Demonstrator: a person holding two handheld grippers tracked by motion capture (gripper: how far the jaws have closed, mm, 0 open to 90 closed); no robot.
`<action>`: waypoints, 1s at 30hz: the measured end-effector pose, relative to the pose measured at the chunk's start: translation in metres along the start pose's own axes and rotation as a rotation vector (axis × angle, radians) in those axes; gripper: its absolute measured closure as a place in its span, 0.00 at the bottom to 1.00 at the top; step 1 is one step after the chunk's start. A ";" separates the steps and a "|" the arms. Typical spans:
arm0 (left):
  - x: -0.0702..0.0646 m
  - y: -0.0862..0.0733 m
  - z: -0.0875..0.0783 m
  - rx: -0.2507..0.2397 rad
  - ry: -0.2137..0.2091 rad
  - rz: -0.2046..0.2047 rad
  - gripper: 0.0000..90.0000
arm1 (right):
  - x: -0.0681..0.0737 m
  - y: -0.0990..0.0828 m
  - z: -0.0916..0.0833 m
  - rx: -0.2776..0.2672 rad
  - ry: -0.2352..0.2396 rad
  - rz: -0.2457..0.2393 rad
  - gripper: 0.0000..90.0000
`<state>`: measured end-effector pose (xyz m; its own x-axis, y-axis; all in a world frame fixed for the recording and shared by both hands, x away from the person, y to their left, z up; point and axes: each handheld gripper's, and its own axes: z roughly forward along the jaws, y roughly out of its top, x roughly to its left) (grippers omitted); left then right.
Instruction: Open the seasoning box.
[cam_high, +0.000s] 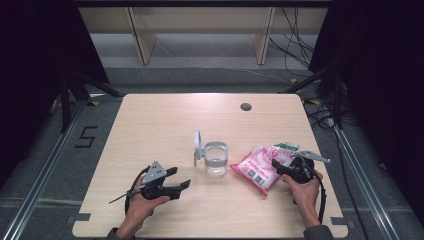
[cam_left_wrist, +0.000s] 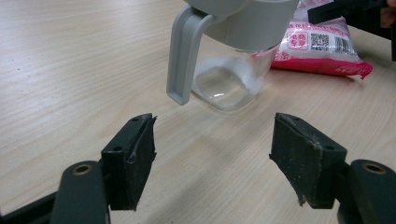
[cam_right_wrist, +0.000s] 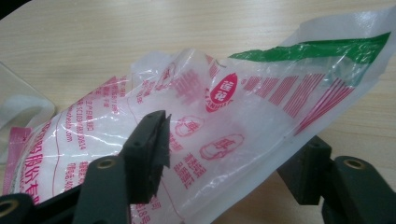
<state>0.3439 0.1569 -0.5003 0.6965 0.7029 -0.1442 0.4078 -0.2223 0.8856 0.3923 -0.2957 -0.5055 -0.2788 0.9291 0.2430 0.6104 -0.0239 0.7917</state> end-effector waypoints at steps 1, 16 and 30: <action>0.000 0.000 0.000 0.001 0.001 -0.002 0.33 | 0.001 0.001 0.000 0.009 -0.018 -0.001 0.48; 0.000 0.000 0.001 0.008 0.001 0.002 0.33 | -0.002 0.004 0.013 0.013 -0.016 0.004 0.72; -0.001 -0.001 0.002 0.011 -0.014 0.012 0.33 | 0.002 0.008 0.013 0.005 -0.015 -0.060 1.00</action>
<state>0.3443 0.1548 -0.5018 0.7097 0.6906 -0.1394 0.4054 -0.2384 0.8825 0.4061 -0.2894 -0.5059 -0.3041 0.9342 0.1866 0.5969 0.0342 0.8016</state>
